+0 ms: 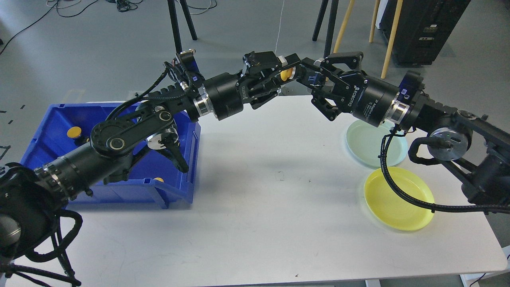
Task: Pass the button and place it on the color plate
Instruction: 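Close the right gripper on the button and open the left gripper, then lower the button onto the yellow plate and open the right gripper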
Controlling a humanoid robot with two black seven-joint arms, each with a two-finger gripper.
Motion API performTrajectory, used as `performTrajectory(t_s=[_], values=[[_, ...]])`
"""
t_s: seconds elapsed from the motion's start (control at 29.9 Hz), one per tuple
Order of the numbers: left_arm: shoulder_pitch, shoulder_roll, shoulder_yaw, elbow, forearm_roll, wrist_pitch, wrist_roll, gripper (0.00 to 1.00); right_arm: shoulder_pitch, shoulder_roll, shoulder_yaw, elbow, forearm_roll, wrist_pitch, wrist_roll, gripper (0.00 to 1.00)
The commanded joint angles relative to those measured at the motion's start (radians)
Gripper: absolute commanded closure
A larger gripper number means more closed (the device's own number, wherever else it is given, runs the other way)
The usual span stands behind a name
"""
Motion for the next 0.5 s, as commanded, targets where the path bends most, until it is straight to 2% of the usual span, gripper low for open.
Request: performTrajectory(t_s=[0.0,0.17,0.27,0.47], values=[[0.002,0.001,-0.004,0.001,-0.017,0.0,0.0,0.04,-0.025,-0.005,0.015,-0.001,0.005,0.0,-0.001,1.0],[0.004,0.012,-0.009,0.001,-0.018,0.0,0.0,0.03,-0.188,-0.004,0.143,-0.002,0.016,0.0,0.001,1.0],[0.012,0.043,-0.03,-0.007,-0.02,0.0,0.0,0.03,-0.384,0.012,0.266,-0.001,0.076,-0.001,-0.001,1.0],[0.024,0.217,-0.047,-0.062,-0.012,0.0,0.0,0.03,-0.711,0.047,0.4,0.007,0.28,-0.248,-0.001,1.0]])
